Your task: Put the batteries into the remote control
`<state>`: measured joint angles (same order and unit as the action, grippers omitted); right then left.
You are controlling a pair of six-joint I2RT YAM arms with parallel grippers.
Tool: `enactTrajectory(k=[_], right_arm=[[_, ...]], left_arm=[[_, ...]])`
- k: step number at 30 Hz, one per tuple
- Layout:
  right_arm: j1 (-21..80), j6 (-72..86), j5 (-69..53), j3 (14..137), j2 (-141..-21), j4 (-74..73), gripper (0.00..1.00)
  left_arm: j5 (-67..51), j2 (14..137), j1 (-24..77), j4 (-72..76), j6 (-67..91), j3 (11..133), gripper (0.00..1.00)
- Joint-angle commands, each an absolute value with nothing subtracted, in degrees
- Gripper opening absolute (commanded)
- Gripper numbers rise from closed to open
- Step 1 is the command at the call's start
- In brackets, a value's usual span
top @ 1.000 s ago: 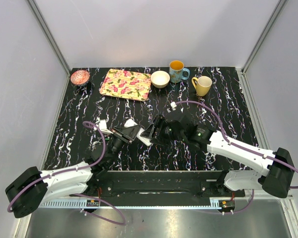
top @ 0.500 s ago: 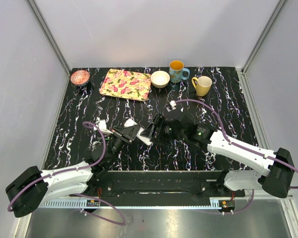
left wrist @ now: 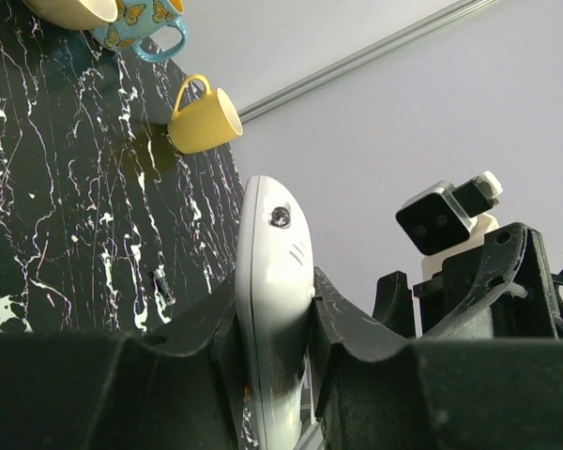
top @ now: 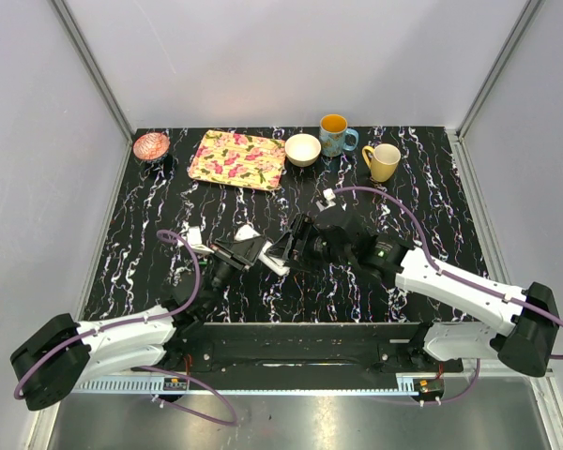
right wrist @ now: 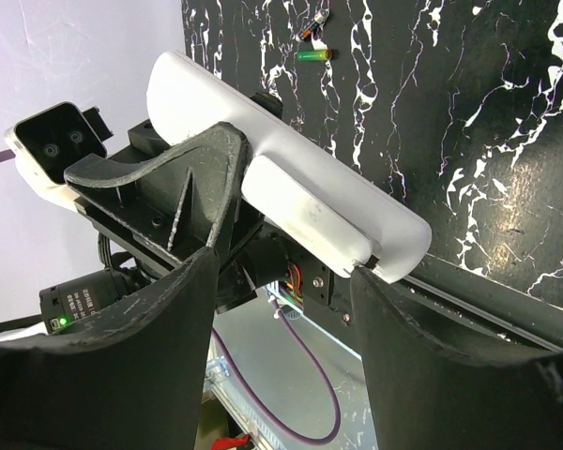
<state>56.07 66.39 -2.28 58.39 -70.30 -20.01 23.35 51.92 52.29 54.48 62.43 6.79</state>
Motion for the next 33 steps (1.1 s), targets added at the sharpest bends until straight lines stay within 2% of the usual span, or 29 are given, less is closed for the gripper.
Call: enactTrajectory(k=[1, 33], right_arm=[[55.3, 65.3, -0.3, 61.9, -68.4, -14.2, 0.68], [55.4, 65.1, -5.5, 59.9, -67.8, -20.4, 0.72]], left_arm=[[20.2, 52.5, 54.0, 56.6, 62.0, 9.3, 0.0], [26.2, 53.3, 53.8, 59.2, 67.8, 9.1, 0.0]])
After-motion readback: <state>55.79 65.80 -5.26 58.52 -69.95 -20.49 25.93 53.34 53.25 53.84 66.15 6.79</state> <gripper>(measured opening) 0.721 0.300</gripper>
